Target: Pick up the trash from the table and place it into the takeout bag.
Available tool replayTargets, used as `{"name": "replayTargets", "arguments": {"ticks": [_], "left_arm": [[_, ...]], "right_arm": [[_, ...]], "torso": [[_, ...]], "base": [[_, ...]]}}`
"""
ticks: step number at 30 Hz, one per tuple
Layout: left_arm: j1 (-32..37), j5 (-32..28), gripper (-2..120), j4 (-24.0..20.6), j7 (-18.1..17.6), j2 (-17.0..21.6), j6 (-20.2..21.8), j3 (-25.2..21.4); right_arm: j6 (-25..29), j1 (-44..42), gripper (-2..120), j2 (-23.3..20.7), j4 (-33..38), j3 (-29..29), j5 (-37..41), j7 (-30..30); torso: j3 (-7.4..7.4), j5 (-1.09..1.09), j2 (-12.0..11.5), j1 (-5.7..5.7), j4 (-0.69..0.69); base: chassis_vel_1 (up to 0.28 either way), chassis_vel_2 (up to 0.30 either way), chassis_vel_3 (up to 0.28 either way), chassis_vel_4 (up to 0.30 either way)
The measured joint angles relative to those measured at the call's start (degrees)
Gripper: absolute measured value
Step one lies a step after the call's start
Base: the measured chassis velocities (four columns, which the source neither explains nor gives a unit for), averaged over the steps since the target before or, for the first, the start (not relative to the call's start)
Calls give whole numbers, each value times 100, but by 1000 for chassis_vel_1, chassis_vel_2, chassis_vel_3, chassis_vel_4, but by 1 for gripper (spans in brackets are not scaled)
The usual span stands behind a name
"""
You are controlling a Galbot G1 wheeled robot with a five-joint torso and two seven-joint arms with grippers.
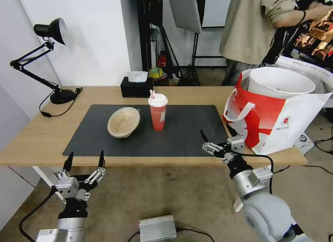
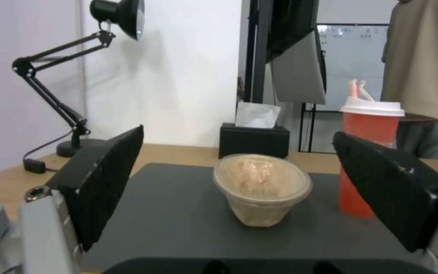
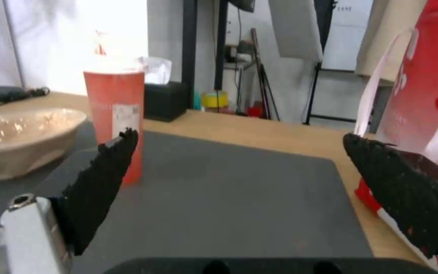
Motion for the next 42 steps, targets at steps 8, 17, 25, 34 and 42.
{"name": "replayTargets", "arguments": {"ticks": [8,17,25,34,42], "left_arm": [[-10,-8,100,0,4,22,-2,-11],[-47,-9,100,48,10,45,-2,24],[-65,-11,100,98,13,69,0,30],[-105,-16,100,155,16,67,4,36],[-89,-22,100,208,18,74,-5,4]], "right_arm": [[4,-334,100,270,-15,21,-336,-132],[78,-557,100,383,-40,25,-644,-250],[117,-596,100,421,-94,-43,-696,-286],[144,-587,100,427,-143,-75,-708,-318],[169,-425,100,359,-242,-177,-702,-422]], "torso": [[0,0,0,0,0],[0,0,0,0,0],[0,0,0,1,0],[0,0,0,1,0],[0,0,0,1,0]], "base": [[0,0,0,0],[0,0,0,0],[0,0,0,0],[0,0,0,0],[0,0,0,0]]}}
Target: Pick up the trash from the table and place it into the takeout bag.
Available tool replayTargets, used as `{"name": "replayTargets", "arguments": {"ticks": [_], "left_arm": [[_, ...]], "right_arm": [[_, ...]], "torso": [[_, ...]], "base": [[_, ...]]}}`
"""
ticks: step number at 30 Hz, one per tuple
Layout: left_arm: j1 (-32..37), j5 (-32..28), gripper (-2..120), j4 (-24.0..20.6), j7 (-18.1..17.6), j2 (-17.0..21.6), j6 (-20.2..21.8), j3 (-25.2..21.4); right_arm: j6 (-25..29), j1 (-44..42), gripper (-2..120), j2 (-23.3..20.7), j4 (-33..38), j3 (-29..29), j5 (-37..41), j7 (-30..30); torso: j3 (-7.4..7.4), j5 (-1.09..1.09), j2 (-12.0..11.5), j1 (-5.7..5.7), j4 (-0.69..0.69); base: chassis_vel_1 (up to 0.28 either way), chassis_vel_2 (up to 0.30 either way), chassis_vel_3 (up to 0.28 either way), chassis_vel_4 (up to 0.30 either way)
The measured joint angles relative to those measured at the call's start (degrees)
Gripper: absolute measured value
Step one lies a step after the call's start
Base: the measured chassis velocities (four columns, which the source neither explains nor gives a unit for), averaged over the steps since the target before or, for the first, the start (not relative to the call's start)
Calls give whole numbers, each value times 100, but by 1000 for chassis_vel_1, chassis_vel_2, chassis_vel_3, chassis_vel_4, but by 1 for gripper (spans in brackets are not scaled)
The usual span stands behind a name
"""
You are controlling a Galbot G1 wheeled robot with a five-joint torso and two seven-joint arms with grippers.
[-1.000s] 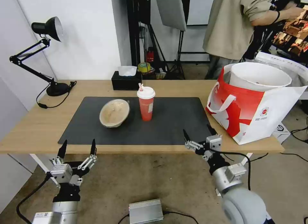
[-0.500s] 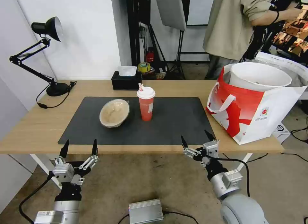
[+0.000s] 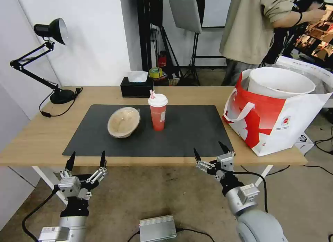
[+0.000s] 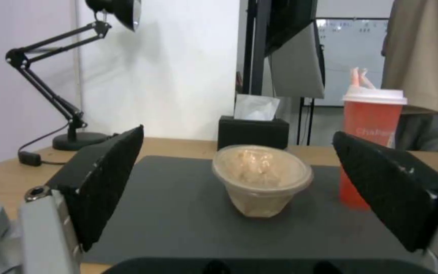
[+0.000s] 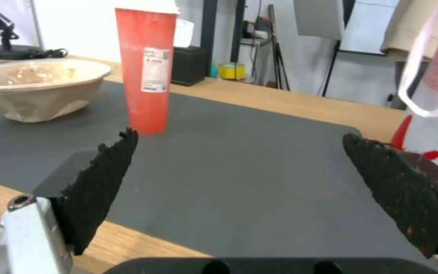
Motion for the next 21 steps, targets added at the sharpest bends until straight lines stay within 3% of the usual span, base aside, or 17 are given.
{"name": "replayTargets", "arguments": {"ticks": [21], "left_arm": [[322,35,100,69,8,-116,-395,-70]], "right_arm": [[-380,1065,100,-232,-657,-660,185,-279]], "torso": [[0,0,0,0,0]], "base": [[0,0,0,0]]}}
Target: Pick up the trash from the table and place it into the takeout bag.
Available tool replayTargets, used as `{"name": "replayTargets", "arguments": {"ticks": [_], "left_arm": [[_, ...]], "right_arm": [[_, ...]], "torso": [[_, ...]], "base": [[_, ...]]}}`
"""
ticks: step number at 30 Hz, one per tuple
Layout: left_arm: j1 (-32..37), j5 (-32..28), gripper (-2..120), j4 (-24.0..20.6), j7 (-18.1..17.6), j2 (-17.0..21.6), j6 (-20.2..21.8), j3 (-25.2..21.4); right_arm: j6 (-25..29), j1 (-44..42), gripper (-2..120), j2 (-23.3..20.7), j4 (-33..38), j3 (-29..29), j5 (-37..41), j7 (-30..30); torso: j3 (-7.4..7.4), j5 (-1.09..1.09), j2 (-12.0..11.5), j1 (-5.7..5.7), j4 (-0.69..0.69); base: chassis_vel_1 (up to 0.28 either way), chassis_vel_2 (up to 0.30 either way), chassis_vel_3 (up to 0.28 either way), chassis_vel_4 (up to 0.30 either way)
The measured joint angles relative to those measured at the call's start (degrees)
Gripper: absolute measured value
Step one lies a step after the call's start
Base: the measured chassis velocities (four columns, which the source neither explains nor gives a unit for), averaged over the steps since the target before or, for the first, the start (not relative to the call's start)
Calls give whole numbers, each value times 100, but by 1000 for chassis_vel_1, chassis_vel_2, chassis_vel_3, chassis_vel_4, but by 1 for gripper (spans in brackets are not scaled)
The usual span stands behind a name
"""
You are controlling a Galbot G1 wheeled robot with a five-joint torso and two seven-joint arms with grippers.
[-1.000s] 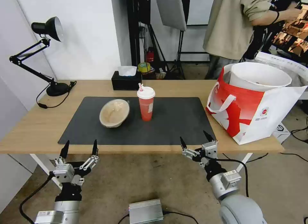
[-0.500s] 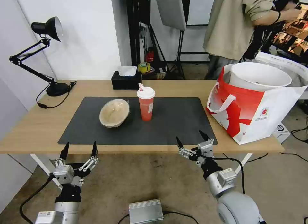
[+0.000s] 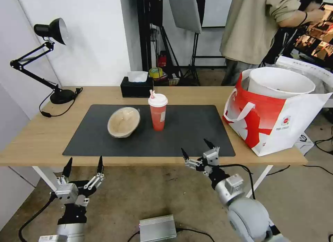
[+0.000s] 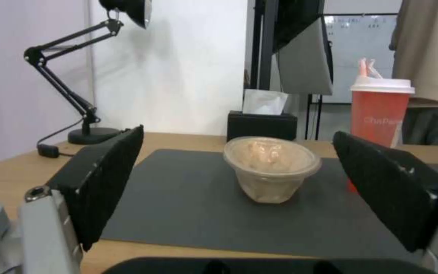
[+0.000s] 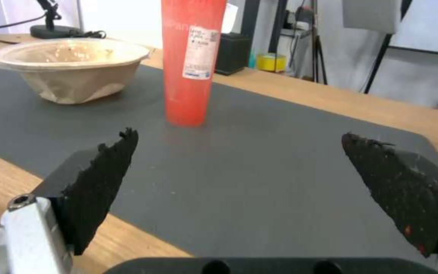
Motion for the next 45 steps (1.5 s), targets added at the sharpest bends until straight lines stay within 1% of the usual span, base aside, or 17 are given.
{"name": "replayTargets", "arguments": {"ticks": [8,9,16,23,32,45], "left_arm": [[141,59,100,-57,0,-61,-101,-14],[141,59,100,-57,0,-61,-101,-14],[162,97,100,-81,-2,-78,-145,-66],[82,52,100,34,-2,-71,-140,-81],[37,30,100,191,-2,-62,-133,-95],[12,27,100,332,-2,-75,-141,-139]], "right_arm": [[-171,782,100,11,-534,-463,119,64],[-171,782,100,11,-534,-463,119,64],[-234,1415,100,132,-986,-787,194,141],[-296,2021,100,200,-1450,-1146,304,236],[-315,2437,100,342,-1914,-1506,430,334],[-335,2899,100,543,-2474,-1775,501,418]], "torso": [[0,0,0,0,0],[0,0,0,0,0],[0,0,0,0,1],[1,0,0,0,1],[0,0,0,0,0],[0,0,0,0,0]], "base": [[0,0,0,0],[0,0,0,0],[0,0,0,0],[0,0,0,0],[0,0,0,0],[0,0,0,0]]}}
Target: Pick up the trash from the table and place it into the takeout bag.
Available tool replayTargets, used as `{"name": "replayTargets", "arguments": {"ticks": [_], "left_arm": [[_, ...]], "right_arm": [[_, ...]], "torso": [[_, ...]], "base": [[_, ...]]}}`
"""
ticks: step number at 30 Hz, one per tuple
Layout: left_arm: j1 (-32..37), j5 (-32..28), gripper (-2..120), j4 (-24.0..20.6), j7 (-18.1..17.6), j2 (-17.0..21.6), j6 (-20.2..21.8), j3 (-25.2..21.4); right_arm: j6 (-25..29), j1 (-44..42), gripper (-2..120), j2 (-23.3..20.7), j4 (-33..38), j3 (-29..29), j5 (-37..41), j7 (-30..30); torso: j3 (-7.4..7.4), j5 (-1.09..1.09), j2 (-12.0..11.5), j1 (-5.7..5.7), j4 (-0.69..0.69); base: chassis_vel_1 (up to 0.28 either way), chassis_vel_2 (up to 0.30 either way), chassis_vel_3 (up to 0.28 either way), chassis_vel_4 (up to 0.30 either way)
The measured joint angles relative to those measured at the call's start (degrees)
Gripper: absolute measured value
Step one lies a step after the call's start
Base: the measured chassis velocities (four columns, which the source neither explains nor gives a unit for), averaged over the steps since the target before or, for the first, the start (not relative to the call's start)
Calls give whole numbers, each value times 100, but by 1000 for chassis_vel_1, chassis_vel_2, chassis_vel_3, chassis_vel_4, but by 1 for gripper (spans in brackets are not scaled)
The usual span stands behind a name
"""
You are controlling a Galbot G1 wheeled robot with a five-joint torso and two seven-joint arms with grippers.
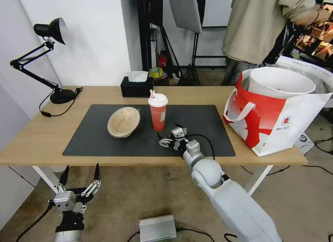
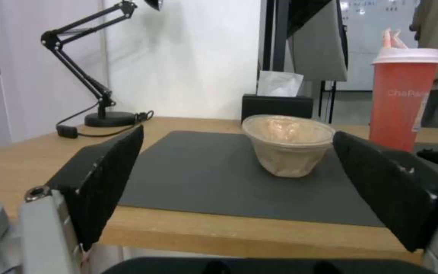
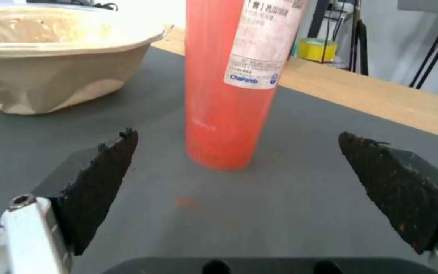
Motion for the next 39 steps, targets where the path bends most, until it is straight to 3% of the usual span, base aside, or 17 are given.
{"name": "replayTargets", "arguments": {"ticks": [21,39], "left_arm": [[-116,-5,100,212,-2,-1,-13,0],[-195,-46,100,320,-1,8,-10,-7]], "right_arm": [[52,581,100,452,-697,-118,-12,25],[182,1102,100,553,-1195,-257,4,-7]], "torso": [[-1,0,0,0,0],[0,0,0,0,0]], "base": [[0,0,0,0],[0,0,0,0]]}}
